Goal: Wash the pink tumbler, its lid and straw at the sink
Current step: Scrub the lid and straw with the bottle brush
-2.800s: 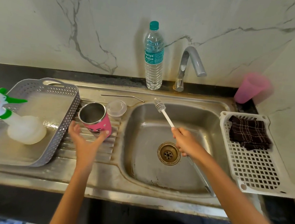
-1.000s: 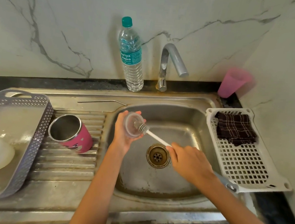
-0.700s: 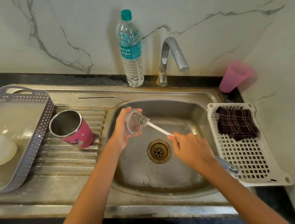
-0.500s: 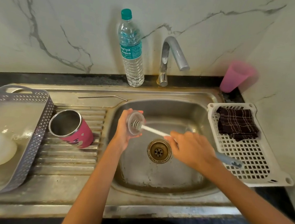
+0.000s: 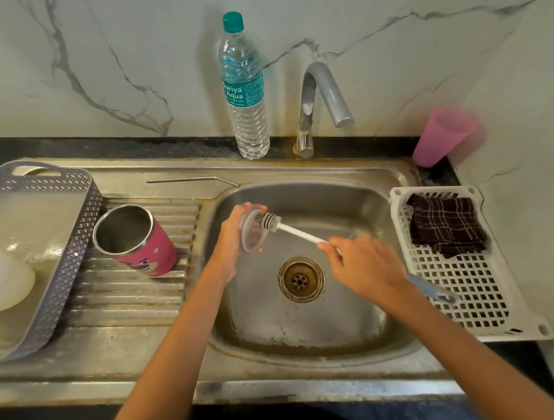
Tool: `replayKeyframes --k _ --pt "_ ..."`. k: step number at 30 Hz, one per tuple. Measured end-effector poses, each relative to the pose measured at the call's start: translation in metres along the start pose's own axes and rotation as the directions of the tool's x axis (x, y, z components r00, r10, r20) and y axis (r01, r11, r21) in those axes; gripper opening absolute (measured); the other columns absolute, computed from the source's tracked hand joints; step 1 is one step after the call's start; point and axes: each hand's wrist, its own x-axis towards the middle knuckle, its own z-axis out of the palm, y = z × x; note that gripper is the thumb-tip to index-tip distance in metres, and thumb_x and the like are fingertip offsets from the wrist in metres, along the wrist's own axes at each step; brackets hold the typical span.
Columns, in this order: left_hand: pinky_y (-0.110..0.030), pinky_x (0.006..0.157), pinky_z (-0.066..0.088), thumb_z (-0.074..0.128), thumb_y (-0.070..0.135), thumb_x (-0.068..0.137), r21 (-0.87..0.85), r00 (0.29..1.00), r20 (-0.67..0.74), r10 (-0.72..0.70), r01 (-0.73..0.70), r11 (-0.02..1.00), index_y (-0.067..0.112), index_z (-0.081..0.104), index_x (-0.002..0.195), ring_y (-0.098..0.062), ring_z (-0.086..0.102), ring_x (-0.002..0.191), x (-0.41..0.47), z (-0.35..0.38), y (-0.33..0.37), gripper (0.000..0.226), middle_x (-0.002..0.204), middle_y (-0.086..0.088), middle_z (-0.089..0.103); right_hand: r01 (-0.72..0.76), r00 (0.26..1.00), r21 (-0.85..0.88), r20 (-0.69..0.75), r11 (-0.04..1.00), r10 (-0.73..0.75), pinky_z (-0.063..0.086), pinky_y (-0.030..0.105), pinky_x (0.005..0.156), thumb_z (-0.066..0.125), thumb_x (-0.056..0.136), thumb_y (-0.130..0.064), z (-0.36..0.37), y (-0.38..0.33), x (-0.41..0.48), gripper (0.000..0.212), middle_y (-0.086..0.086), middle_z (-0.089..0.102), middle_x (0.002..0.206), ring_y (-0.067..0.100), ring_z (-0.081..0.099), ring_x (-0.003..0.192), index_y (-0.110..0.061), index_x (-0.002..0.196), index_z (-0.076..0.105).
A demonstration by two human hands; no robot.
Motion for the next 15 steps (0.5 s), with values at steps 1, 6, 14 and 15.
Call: replayKeyframes --k 1,6,14,15 --pt "-0.029 0.06 0.052 0.043 0.052 0.087 0.002 1.0 -0.01 0.022 -0.022 1.0 0.016 0.071 0.108 -0.019 0.062 0.09 0.0 0.0 0.004 0.05 0.102 -0.004 0.068 -0.004 1.0 0.002 0.012 1.0 0.004 0.035 0.023 0.045 0.026 0.104 -0.043 0.004 -0.002 -0.002 0.045 -0.009 0.043 0.052 0.009 0.043 0.044 -0.023 0.105 0.066" --pt "-0.037 0.076 0.047 0.044 0.047 0.088 -0.103 0.998 -0.054 0.031 -0.036 0.994 0.016 0.075 0.098 -0.027 0.059 0.088 0.001 -0.003 0.008 0.044 0.089 -0.011 0.068 0.11 0.994 0.007 0.027 0.994 -0.11 0.047 0.03 0.055 0.023 0.103 -0.046 0.004 -0.022 -0.024 0.045 -0.003 0.058 0.064 0.019 0.054 0.055 -0.022 0.099 0.061" --pt "-0.031 0.064 0.048 0.038 0.038 0.098 -0.139 0.998 -0.023 0.063 -0.066 0.988 0.012 0.07 0.104 -0.02 0.06 0.08 -0.004 0.002 0.019 0.042 0.089 -0.008 0.067 0.022 0.999 0.042 0.029 0.999 -0.023 0.036 0.022 0.048 0.027 0.103 -0.043 0.004 -0.006 -0.009 0.044 -0.009 0.044 0.051 0.007 0.045 0.043 -0.021 0.095 0.065" --pt "-0.031 0.066 0.049 0.037 0.038 0.097 -0.169 0.997 -0.048 0.057 -0.064 0.983 0.011 0.07 0.105 -0.021 0.061 0.08 -0.003 0.003 0.02 0.044 0.088 -0.011 0.067 0.047 0.998 0.047 0.043 0.998 -0.049 0.04 0.023 0.048 0.027 0.103 -0.044 0.005 -0.013 -0.017 0.044 -0.01 0.044 0.053 0.01 0.047 0.045 -0.022 0.095 0.064"
